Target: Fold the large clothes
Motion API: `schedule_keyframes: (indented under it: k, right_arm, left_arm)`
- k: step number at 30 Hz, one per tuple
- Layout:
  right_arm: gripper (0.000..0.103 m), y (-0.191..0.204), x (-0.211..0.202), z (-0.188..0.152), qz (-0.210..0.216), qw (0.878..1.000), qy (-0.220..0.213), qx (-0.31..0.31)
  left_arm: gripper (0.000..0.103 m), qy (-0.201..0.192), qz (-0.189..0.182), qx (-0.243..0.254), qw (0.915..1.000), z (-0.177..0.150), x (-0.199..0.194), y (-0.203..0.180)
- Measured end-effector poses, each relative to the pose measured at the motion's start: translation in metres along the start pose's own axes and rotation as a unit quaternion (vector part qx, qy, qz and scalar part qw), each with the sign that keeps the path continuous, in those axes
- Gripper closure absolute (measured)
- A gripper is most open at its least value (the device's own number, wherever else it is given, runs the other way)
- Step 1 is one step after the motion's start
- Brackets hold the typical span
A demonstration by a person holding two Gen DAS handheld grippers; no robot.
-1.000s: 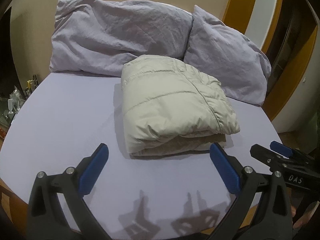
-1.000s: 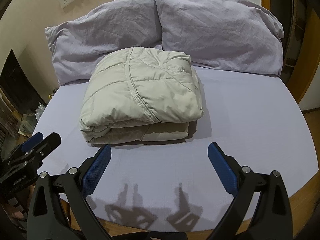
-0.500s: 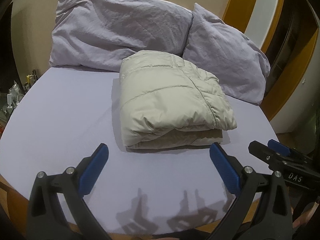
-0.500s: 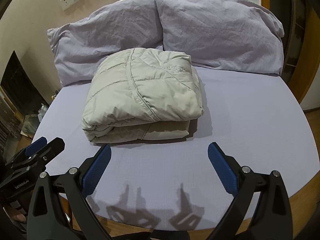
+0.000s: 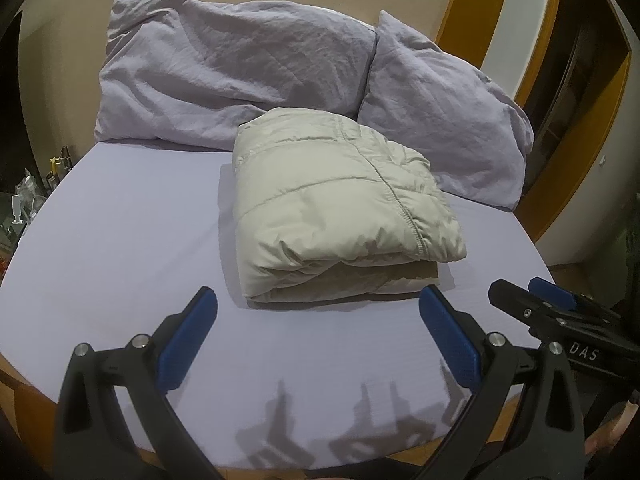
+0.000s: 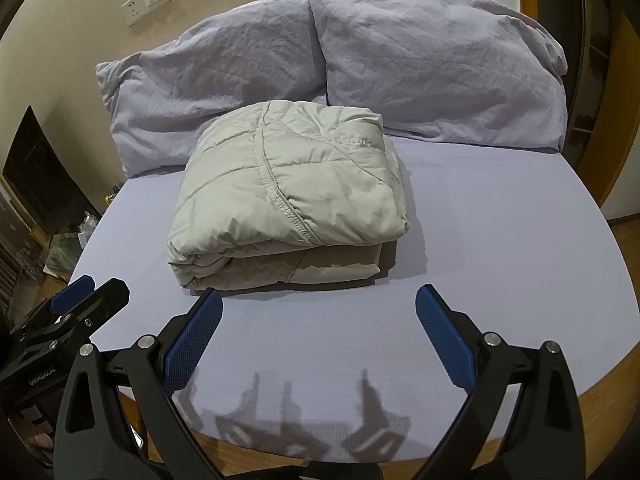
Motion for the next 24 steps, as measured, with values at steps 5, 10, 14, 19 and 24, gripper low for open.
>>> schedule_keyframes:
  k: [5,10,14,19,24]
  right_arm:
    - [0.004,-0.001,0.000,0.000,0.001,1.000,0.000,-0.001]
    - [0.004,-0.001,0.000,0.000,0.001,1.000,0.000,-0.001]
    - [0.004,-0.002,0.000,0.001,0.000,1.000,0.000,-0.001]
    - [0.004,-0.004,0.003,0.005,-0.001,1.000,0.001,0.002]
    - [0.004,-0.003,0.004,0.005,-0.001,1.000,0.001,0.002]
  left_arm:
    - [0.002,0.001,0.000,-0.001,1.0000,0.000,0.001,0.000]
    - [0.002,0.002,0.002,-0.003,1.0000,0.001,0.004,-0.001]
    - [0.002,0.004,0.001,-0.004,1.0000,0.002,0.007,-0.001]
    - [0.002,0.005,0.002,-0.005,1.0000,0.003,0.008,-0.001]
    - [0.002,0.007,0.005,-0.007,0.9999,0.004,0.012,0.000]
Point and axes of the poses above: each gripper's, at about its wrist camera, not at the fingertips, and x roughly the way its jaws point, y to its left, z to its top, the point moved 5 cm from there along x, roughly the way its jaws point, and after that the axes turned 2 degrees about x, right-handed, at the moved point
